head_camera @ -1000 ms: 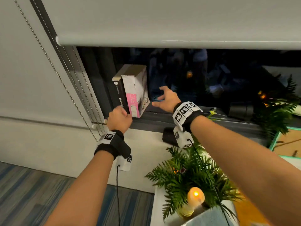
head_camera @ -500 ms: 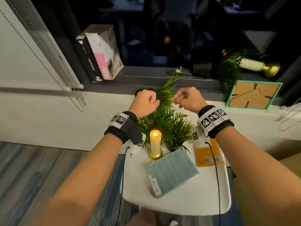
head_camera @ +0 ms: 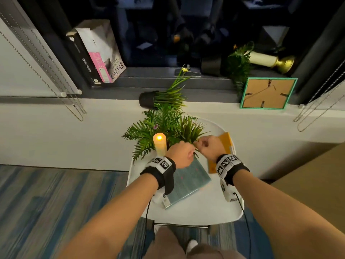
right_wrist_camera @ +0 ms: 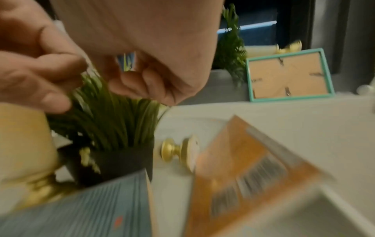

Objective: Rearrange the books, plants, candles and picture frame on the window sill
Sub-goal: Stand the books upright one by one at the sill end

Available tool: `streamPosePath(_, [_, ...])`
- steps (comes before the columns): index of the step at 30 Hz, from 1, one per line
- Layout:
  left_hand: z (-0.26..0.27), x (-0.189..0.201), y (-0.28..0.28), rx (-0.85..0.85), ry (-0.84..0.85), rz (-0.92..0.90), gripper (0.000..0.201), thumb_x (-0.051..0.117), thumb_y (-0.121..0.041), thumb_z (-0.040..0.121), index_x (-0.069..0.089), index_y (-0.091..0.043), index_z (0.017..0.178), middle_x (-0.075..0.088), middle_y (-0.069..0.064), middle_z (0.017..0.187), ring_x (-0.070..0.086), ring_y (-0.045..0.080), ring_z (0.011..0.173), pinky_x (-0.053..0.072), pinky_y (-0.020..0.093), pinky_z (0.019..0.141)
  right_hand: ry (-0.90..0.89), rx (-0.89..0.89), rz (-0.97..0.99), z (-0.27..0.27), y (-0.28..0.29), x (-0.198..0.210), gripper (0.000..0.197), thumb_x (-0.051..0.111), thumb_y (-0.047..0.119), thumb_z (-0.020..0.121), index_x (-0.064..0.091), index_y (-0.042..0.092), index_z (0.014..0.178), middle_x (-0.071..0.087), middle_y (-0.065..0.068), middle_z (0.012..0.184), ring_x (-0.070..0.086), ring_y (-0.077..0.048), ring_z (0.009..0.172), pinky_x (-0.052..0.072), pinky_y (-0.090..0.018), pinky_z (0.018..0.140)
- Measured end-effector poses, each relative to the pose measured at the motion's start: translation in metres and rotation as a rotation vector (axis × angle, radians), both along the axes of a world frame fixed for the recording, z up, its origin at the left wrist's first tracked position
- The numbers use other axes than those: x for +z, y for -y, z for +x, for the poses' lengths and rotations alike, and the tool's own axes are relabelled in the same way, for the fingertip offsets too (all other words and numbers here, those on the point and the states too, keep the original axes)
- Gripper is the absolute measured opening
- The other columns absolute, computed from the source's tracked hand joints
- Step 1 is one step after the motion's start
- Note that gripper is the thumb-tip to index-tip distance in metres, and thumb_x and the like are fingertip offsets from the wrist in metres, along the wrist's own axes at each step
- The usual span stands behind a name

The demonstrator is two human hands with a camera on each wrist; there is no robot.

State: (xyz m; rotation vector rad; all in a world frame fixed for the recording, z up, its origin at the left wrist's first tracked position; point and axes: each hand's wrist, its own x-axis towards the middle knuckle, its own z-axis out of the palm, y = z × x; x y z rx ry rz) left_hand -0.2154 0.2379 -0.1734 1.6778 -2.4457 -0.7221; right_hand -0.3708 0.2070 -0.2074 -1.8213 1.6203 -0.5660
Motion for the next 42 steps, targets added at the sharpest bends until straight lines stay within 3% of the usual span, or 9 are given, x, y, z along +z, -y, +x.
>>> streamPosePath(4, [0.003,-0.033,-0.017,-0.04,0.07,0.051,0.004,0.058,-0.014,0.082,0.055,-0.016,0.081,0.064,0.006,0.086,0.06,0.028,0.081,0.044,0.033,0.064,-0.054,-0.148,0.018,-0.012,-0.021,-0.021,0.036,0.05,0.035,0.089,0.046,0.017,0.058,0.062,-0.009,0.061,0.056,-0.027,0.06,0.039,-0.032,0.055])
streamPosePath(10, [0.001,-0.061,-0.021,-0.031,0.162,0.14,0.032,0.063,-0.019,0.083,0.056,-0.015,0.114,0.06,0.008,0.115,0.058,0.028,0.105,0.048,0.033,0.081,-0.314,-0.097,0.336,-0.007,-0.028,-0.049,0.024,0.047,0.025,0.091,0.062,0.011,0.103,0.063,-0.01,0.097,0.058,-0.028,0.085,0.043,-0.029,0.071])
streamPosePath(13, [0.001,-0.075,-0.022,-0.017,0.174,0.218,0.043,0.067,-0.017,0.079,0.053,-0.009,0.118,0.041,0.01,0.139,0.046,0.03,0.125,0.043,0.038,0.1,-0.392,-0.014,0.481,0.0,-0.031,-0.065,0.041,0.048,0.033,0.09,0.053,0.009,0.122,0.058,-0.012,0.122,0.058,-0.03,0.109,0.045,-0.033,0.082])
streamPosePath(17, [0.003,-0.08,-0.022,-0.024,0.25,0.297,0.08,0.079,-0.028,0.073,0.038,-0.012,0.14,0.009,0.008,0.159,0.023,0.033,0.142,0.031,0.045,0.114,-0.383,-0.001,0.498,0.004,-0.034,-0.071,0.054,0.054,0.042,0.086,0.047,0.011,0.13,0.053,-0.012,0.127,0.054,-0.03,0.115,0.044,-0.034,0.09])
streamPosePath(21, [-0.002,-0.084,-0.022,-0.011,0.249,0.389,0.103,0.085,-0.031,0.066,0.022,-0.018,0.146,-0.005,0.006,0.16,0.004,0.038,0.146,0.027,0.059,0.112,-0.383,-0.002,0.532,0.003,-0.027,-0.071,0.061,0.059,0.051,0.082,0.05,0.01,0.127,0.058,-0.011,0.125,0.057,-0.029,0.112,0.044,-0.03,0.082])
streamPosePath(28, [-0.009,-0.091,-0.033,-0.021,0.403,0.315,0.117,0.085,-0.047,0.059,0.011,-0.022,0.146,-0.011,0.005,0.159,-0.004,0.041,0.145,0.018,0.077,0.102,-0.423,-0.027,0.54,0.004,-0.023,-0.077,0.077,0.073,0.06,0.065,0.048,0.013,0.121,0.057,-0.007,0.12,0.057,-0.025,0.108,0.044,-0.03,0.076])
streamPosePath(32, [-0.016,-0.098,-0.038,-0.018,0.522,0.267,0.125,0.086,-0.045,0.059,0.003,-0.024,0.149,-0.011,0.012,0.158,-0.001,0.044,0.144,0.02,0.075,0.103,-0.482,-0.003,0.55,0.006,-0.023,-0.074,0.082,0.076,0.057,0.063,0.046,0.012,0.125,0.054,-0.007,0.123,0.056,-0.025,0.112,0.047,-0.032,0.082])
streamPosePath(37, [-0.019,-0.099,-0.035,-0.033,0.598,0.192,0.131,0.083,-0.053,0.055,-0.002,-0.023,0.15,0.008,0.024,0.152,0.011,0.044,0.14,0.023,0.065,0.107,-0.546,0.069,0.566,0.005,-0.022,-0.069,0.076,0.071,0.058,0.068,0.051,0.011,0.124,0.059,-0.008,0.118,0.058,-0.025,0.107,0.045,-0.029,0.076])
streamPosePath(42, [-0.023,-0.084,-0.039,0.028,0.527,0.143,0.114,0.08,-0.044,0.055,0.013,-0.02,0.144,0.027,0.023,0.141,0.027,0.041,0.131,0.035,0.053,0.098,-0.418,0.076,0.607,-0.007,-0.021,-0.055,0.06,0.055,0.059,0.083,0.056,0.01,0.119,0.063,-0.01,0.114,0.063,-0.026,0.102,0.052,-0.037,0.088])
